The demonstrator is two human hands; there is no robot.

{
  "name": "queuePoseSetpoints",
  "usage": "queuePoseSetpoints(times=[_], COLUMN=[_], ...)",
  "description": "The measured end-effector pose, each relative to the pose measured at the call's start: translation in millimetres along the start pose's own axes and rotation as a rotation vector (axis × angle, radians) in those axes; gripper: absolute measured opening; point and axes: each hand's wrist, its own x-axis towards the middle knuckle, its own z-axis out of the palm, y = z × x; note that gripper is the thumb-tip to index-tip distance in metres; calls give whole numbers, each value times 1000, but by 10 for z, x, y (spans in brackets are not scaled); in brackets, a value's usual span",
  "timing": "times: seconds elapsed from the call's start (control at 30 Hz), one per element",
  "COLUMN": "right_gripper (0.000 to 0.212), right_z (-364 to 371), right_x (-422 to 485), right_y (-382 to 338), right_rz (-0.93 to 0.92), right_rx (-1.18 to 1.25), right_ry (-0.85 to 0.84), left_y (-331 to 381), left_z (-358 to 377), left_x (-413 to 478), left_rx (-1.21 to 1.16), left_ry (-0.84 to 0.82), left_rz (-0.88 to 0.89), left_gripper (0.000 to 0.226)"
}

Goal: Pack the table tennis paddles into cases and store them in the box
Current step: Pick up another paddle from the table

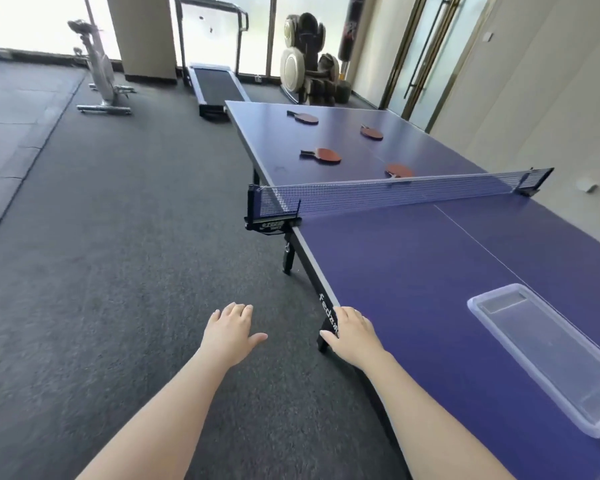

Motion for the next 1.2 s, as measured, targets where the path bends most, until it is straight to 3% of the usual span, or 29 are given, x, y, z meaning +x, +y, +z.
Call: queuePoseSetpoints(times=[0.3, 0.63, 0.97, 1.2], right_gripper=[66, 66, 66, 68], right_z=[171, 60, -157, -216], right_x=[968, 2355, 3461, 4453], right_y=[-750, -1119, -1607, -2445], right_rz=[-193, -333, -402, -403], right_rx=[-25, -41, -77, -94], right_ry=[-118, -182, -203, -207], left_y=[-731, -1137, -1730, -2713], left_z=[45, -168, -440, -716], left_x=[372, 1342, 2271, 3124], left_rx=[-36, -76, -93, -115], left_ry=[-91, -197, -230, -186], left_rz=[-183, -354, -395, -390], left_gripper=[75, 73, 69, 68])
